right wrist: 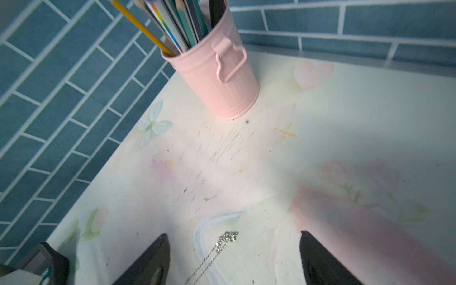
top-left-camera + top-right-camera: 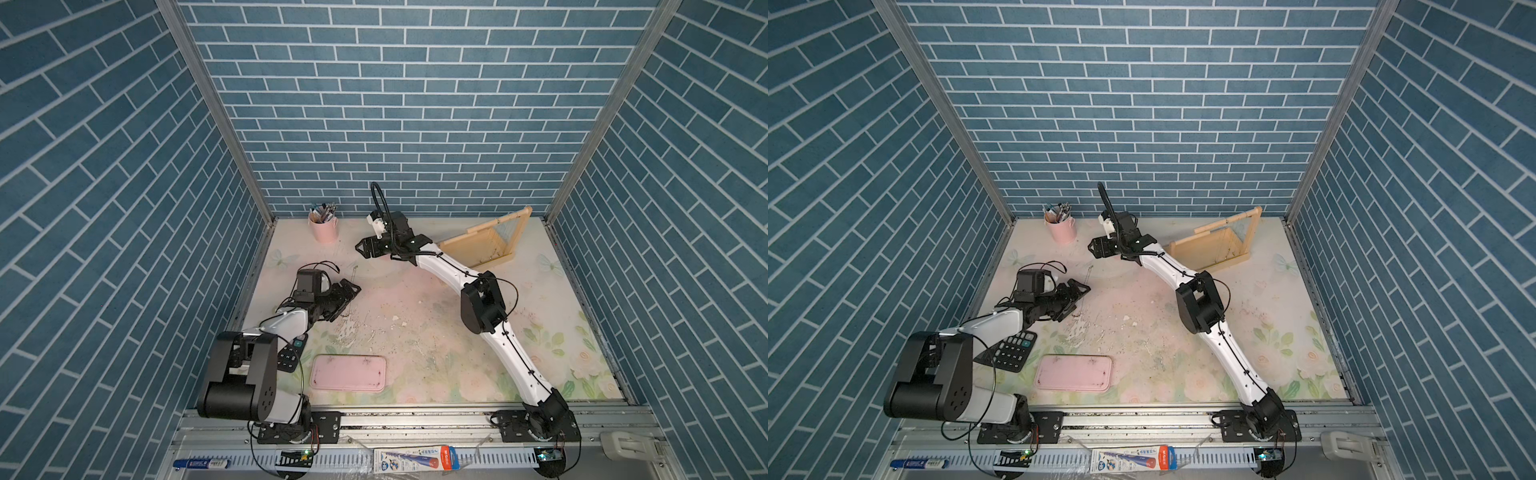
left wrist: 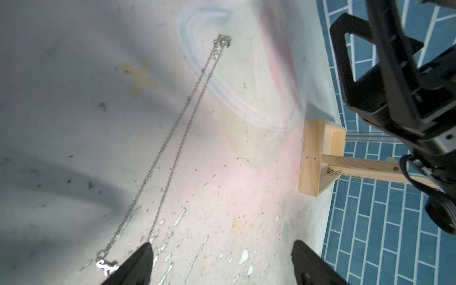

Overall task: Take the necklace off the jewelry display stand
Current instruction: Place the necklace at the center of the board, then take off the necklace from the stand.

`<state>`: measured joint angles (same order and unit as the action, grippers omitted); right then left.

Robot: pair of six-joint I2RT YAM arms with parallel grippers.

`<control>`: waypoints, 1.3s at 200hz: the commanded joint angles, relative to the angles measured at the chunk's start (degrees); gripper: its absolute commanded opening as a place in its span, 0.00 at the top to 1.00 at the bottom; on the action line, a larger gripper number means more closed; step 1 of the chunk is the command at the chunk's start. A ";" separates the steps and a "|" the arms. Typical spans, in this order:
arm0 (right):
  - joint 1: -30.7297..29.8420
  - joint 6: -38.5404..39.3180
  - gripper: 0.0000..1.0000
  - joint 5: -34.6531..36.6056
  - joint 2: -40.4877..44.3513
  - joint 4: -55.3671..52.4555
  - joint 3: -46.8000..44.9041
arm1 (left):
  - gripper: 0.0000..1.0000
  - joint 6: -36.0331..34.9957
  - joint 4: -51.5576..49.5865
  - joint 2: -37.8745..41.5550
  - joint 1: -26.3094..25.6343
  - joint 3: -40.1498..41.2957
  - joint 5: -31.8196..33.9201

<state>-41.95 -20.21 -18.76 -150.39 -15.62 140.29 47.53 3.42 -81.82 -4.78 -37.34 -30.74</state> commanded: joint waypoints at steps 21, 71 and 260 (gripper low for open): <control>1.55 -0.03 0.16 0.43 9.68 -3.42 -0.84 | 0.01 -4.22 -9.78 4.60 -0.30 -6.83 0.67; 3.74 2.58 0.13 3.09 20.24 -9.38 -5.52 | 0.01 -11.24 -22.38 7.90 -2.55 -18.58 3.66; 31.27 1.66 0.12 6.71 66.23 -15.13 -50.05 | 0.01 -49.40 -43.13 -24.71 -46.07 -86.74 54.07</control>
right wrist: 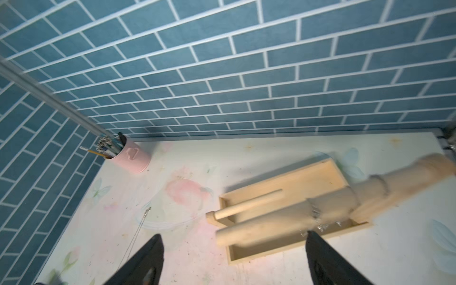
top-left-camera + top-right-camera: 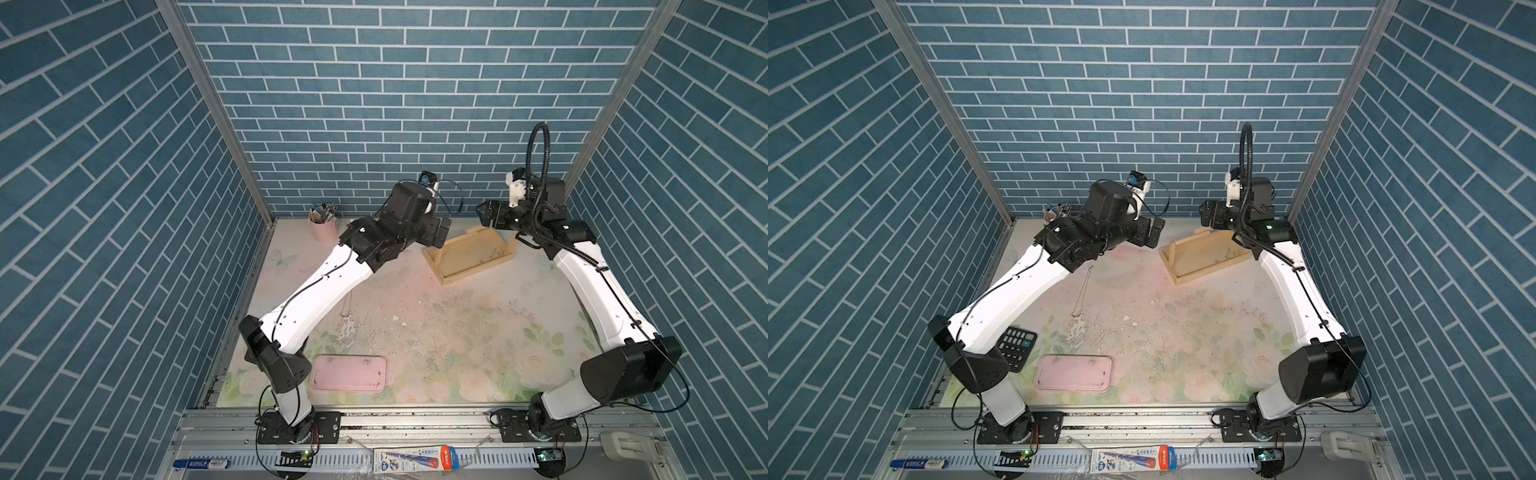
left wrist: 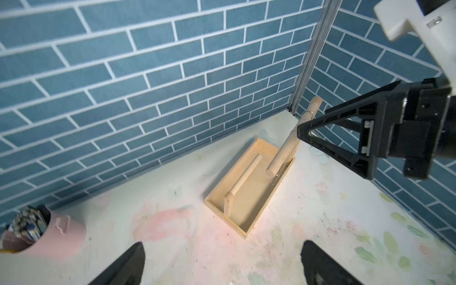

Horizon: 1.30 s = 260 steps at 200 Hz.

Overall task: Take the necklace off the jewelry display stand
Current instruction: Take off the necklace from the stand.

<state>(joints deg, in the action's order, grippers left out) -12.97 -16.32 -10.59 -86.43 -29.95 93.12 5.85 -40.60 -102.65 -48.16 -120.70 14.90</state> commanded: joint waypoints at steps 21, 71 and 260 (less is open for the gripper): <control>4.57 -3.14 0.14 -2.31 3.48 -0.21 -4.94 | 0.01 -7.80 4.73 -5.66 -2.52 -2.98 4.47; 8.64 -3.81 0.36 -6.37 2.42 2.05 -8.32 | 0.01 -2.61 6.81 -11.50 0.08 -6.20 -6.27; 9.47 -5.61 0.66 -9.98 -11.22 5.06 0.05 | 0.01 13.88 -0.25 -19.92 8.35 -12.29 -32.14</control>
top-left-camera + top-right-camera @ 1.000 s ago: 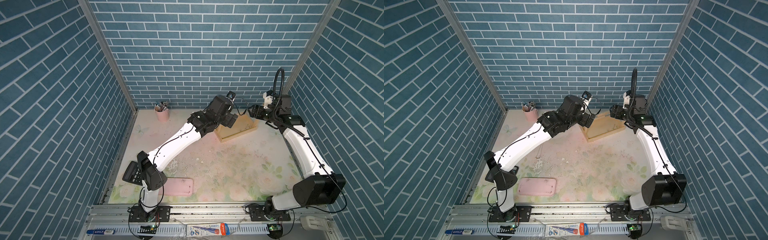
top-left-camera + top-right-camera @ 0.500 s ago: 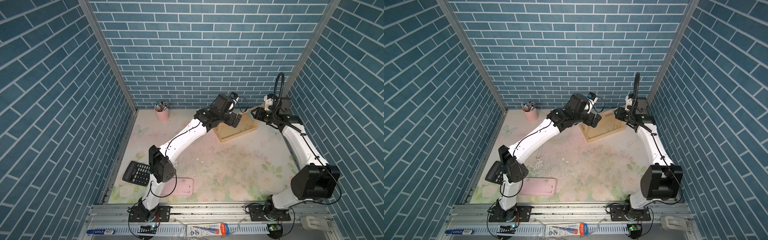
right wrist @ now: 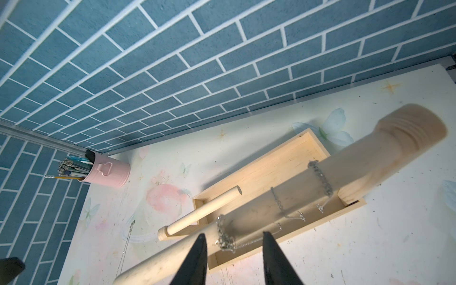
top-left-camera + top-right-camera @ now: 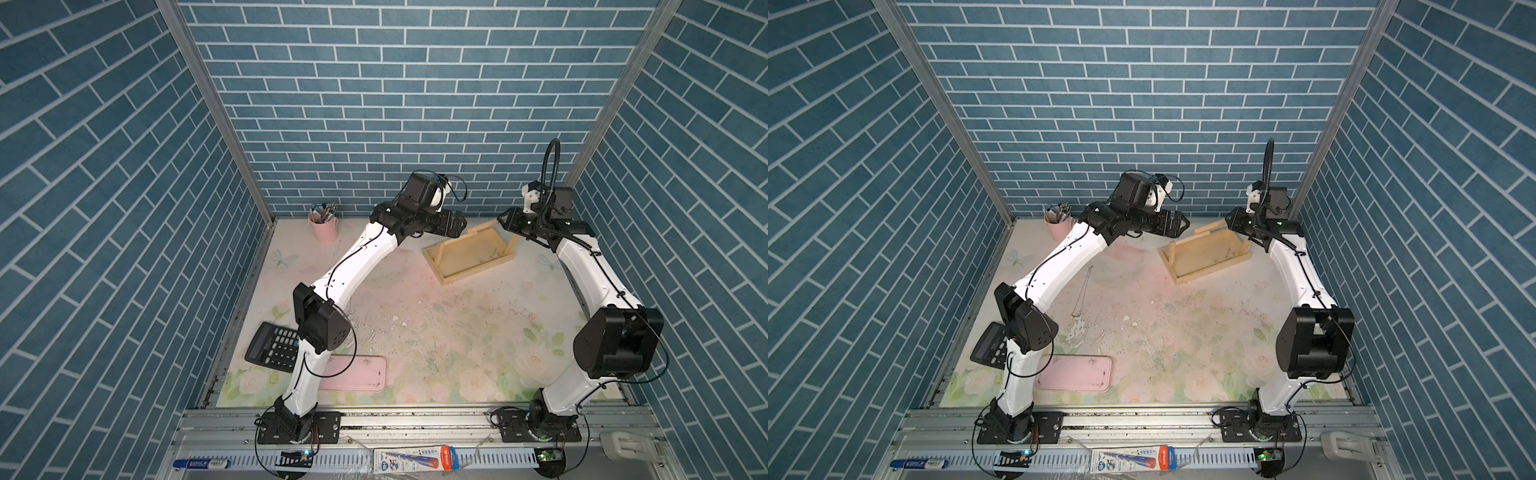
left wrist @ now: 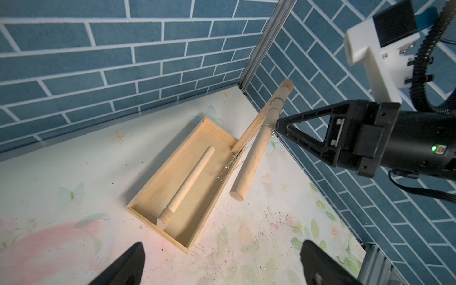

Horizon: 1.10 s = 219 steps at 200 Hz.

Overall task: Take the necklace off the jewelry display stand
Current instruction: Take off the necklace from the stand.

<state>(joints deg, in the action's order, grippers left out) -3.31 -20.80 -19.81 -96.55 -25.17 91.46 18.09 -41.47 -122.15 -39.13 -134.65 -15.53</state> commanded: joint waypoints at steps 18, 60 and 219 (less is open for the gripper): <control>-0.49 -1.35 0.67 -0.53 -1.18 0.25 1.53 | 0.01 1.38 1.10 -0.12 -0.69 2.74 -1.37; -1.14 -1.09 0.70 0.12 -1.96 0.01 1.63 | 0.01 1.50 0.73 0.09 -0.66 3.48 -0.92; -2.57 -1.15 0.93 3.64 -1.64 -0.45 2.36 | 0.01 2.65 2.68 3.23 -0.62 8.64 -0.63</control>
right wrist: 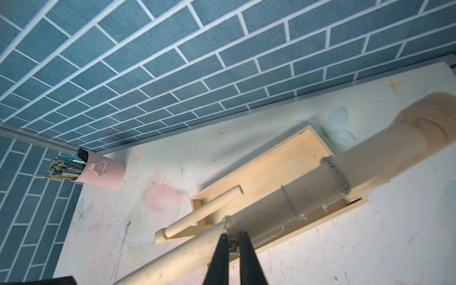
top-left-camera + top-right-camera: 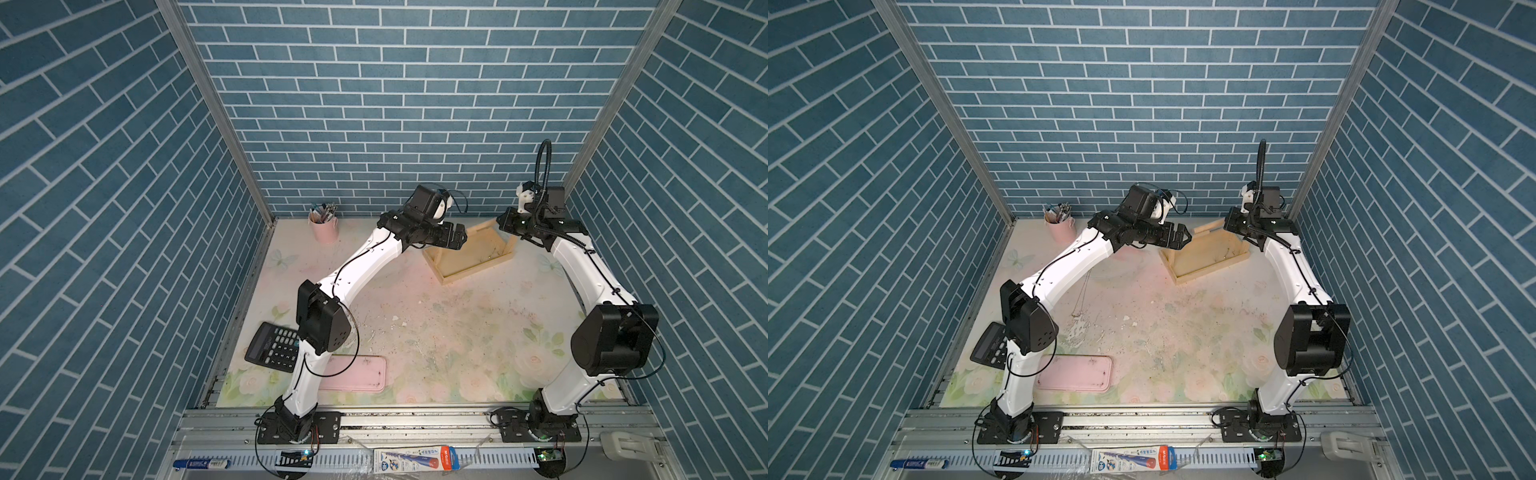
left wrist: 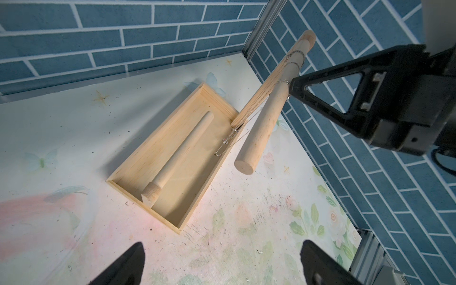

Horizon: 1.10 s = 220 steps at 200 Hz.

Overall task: Take the necklace off the jewelry display stand
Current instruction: Take off the necklace from the stand.

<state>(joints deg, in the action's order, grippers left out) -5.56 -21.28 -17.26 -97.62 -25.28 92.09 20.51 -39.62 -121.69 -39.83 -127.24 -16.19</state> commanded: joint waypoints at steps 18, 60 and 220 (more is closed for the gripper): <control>-0.33 -0.61 0.96 1.18 -0.67 -0.30 1.84 | 0.01 0.22 0.94 3.10 0.06 1.64 0.06; -0.36 -0.36 1.00 1.43 -0.50 -0.39 1.85 | 0.01 0.58 1.03 3.43 0.02 2.17 -0.07; -0.32 2.72 1.00 1.47 0.90 -3.90 5.21 | 0.01 4.69 6.86 9.14 1.25 11.27 -2.88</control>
<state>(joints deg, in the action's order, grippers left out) -5.63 -20.71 -16.12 -97.62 -27.14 95.15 24.16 -35.24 -115.18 -39.27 -117.95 -17.91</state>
